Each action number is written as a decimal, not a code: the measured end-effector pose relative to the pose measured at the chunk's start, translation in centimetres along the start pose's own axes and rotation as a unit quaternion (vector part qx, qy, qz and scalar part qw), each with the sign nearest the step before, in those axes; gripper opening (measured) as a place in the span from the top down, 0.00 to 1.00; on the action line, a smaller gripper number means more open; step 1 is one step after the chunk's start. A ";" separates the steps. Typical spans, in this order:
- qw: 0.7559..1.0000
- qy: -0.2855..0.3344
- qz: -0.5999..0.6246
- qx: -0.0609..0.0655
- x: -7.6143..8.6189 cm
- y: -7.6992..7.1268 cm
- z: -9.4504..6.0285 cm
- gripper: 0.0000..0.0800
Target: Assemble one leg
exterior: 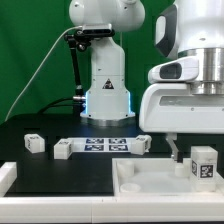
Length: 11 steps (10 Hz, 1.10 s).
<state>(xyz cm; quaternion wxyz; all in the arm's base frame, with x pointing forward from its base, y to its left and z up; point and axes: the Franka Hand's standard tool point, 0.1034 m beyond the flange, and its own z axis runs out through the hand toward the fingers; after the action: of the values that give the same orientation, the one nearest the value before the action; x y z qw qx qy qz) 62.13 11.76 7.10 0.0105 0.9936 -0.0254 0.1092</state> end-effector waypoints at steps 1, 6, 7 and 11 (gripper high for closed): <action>1.000 0.000 -0.016 0.000 0.0 0.0 0.0 0.34; 1.000 0.000 0.006 0.000 0.0 0.0 0.0 0.64; 0.998 0.004 0.058 0.005 0.0 0.2 0.1 0.64; 0.963 0.023 0.267 0.015 -0.1 1.9 0.2 0.63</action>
Offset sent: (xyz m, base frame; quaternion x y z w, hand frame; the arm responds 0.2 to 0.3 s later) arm 0.0000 0.0000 0.0000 0.0000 0.0000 0.0000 1.0000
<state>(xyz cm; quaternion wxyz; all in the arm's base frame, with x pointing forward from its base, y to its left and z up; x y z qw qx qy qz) 61.95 9.84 6.87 -0.0338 0.9481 -0.2877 0.1310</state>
